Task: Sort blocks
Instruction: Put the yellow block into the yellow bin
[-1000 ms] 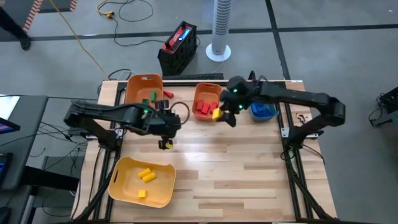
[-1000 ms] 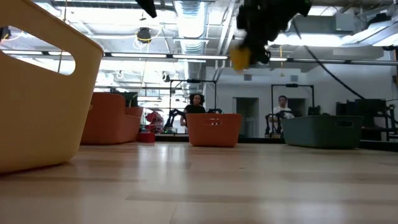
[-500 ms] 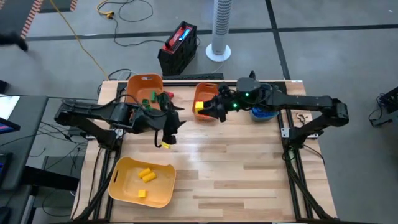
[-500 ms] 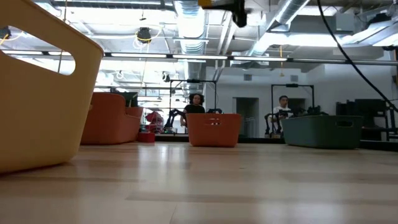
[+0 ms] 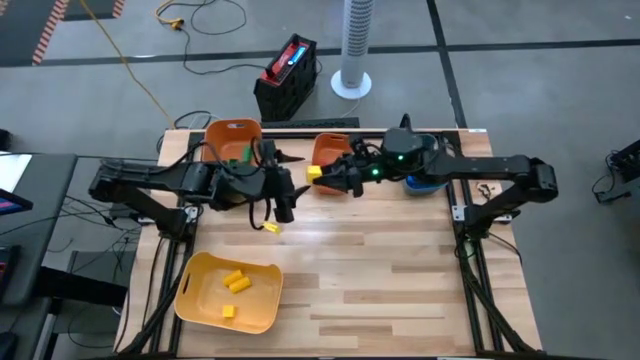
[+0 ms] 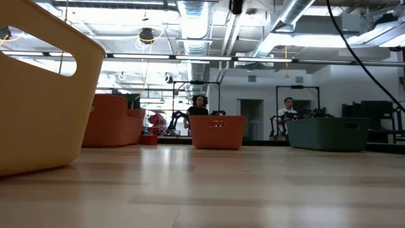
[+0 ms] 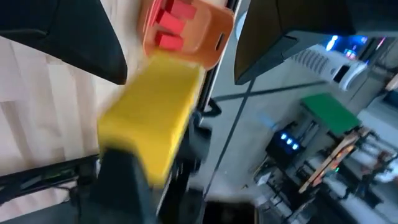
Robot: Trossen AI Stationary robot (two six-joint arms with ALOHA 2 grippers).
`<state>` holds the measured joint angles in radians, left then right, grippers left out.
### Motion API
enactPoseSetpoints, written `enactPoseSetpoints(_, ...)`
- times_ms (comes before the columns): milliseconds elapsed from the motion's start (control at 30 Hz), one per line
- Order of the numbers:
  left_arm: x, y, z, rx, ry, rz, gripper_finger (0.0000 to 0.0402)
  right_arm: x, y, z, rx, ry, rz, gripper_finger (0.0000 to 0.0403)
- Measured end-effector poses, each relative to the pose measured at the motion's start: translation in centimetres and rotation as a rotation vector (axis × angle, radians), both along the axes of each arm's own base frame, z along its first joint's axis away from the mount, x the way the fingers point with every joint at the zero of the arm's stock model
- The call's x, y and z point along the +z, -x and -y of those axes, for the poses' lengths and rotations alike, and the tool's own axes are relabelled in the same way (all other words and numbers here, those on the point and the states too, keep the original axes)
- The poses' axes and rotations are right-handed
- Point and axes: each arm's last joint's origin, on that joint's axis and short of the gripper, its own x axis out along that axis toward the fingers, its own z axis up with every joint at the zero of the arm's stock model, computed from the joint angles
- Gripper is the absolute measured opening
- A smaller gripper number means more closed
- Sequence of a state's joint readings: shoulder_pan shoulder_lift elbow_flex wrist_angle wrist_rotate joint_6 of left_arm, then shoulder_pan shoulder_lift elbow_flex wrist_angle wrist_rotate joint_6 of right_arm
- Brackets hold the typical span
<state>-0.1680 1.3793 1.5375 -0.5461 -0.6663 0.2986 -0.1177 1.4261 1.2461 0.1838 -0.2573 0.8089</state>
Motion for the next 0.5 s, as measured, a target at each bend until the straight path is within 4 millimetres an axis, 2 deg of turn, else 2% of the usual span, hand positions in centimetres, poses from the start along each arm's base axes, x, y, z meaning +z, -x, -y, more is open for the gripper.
enactPoseSetpoints(100,-0.1,-0.6,0.2,-0.027,-0.021,0.001,0.0293,-0.7,-1.1,-0.2,0.012,-0.035,0.007,0.026)
enactPoseSetpoints(300,0.1,-0.5,0.3,-0.049,-0.03,0.008,0.029,-1.6,-2.3,-0.5,0.035,-0.075,0.02,0.026)
enactPoseSetpoints(500,0.0,-0.6,0.4,-0.074,-0.013,0.004,0.024,-1.6,-2.3,-0.5,0.04,-0.078,0.028,0.026)
